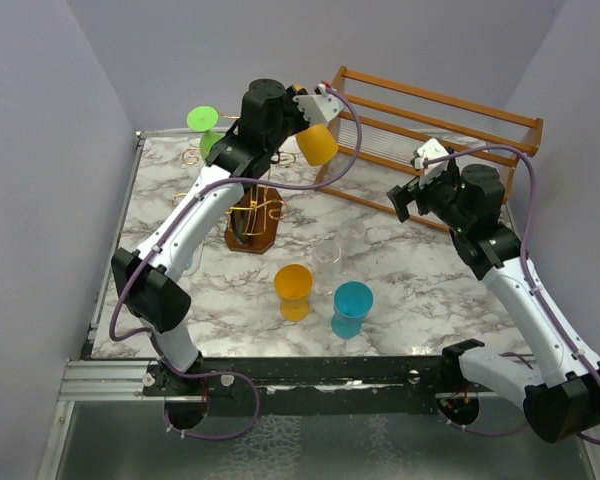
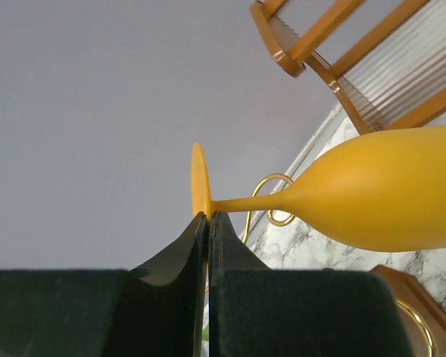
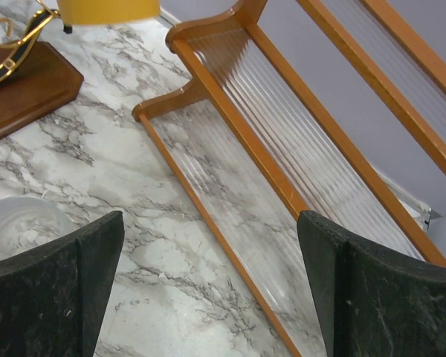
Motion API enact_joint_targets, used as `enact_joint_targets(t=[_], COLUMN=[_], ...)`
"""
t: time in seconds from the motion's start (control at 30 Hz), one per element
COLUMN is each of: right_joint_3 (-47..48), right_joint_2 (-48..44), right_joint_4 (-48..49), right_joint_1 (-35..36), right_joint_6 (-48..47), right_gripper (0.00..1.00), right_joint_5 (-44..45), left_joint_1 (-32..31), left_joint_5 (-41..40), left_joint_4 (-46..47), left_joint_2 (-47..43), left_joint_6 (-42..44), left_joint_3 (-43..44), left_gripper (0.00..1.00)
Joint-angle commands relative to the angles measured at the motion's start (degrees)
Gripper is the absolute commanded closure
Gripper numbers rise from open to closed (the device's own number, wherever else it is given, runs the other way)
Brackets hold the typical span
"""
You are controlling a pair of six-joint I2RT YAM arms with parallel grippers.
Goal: Place the wine glass upside down on the wine glass rack
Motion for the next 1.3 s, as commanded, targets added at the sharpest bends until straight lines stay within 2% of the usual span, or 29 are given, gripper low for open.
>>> enact_joint_targets(t=[0.0, 0.73, 1.27], right_joint_3=[-0.8, -2.8, -3.2], right_joint_2=[-2.3, -1.9, -2.4], right_joint_4=[3.9, 4.5, 4.6], right_joint_1=[-0.8, -1.0, -1.0], right_joint_6=[1.1, 0.8, 0.8], right_gripper=[0.0, 0.0, 0.0], right_joint_5=[-4.0, -5.8, -6.1], left_joint_1=[-1.6, -2.1, -1.6], left_joint_5=[-2.9, -13.3, -15.5], left_joint_4=[0.4, -4.3, -7.6], left_joint_2=[2.1, 4.6, 10.9], left_joint_6=[7.0, 10.3, 10.7], left_joint_3=[-0.6, -2.7, 5.7], left_gripper=[1.0, 1.0, 1.0])
